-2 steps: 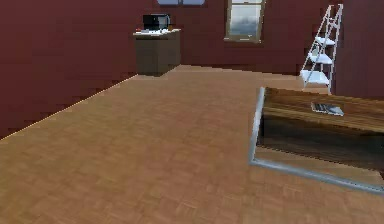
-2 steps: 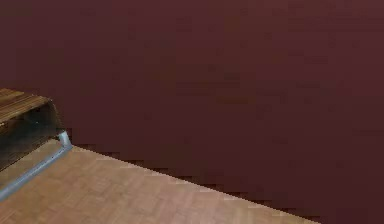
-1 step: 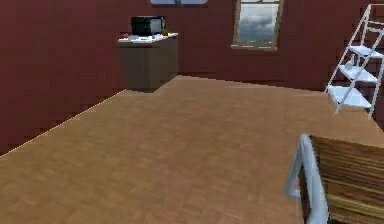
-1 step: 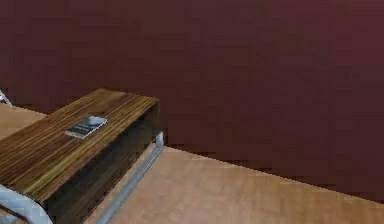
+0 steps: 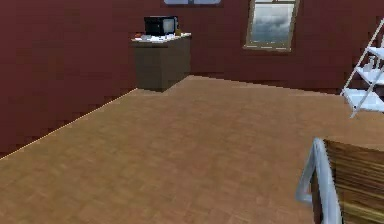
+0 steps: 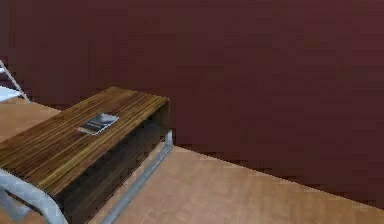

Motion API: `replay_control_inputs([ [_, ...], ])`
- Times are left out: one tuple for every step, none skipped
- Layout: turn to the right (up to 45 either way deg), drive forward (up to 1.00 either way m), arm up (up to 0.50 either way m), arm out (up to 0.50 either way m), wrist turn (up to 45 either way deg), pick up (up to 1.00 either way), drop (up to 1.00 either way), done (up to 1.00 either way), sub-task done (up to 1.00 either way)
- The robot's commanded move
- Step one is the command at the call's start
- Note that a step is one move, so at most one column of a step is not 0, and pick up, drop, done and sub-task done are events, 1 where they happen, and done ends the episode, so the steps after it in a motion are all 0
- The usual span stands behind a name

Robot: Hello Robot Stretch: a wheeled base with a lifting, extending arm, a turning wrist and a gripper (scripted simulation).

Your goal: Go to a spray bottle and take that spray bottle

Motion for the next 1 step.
replay_control_inputs([
  [0.0,0.55,0.0,0.0,0.0,0.0,0.0,0.0,0.0],
])
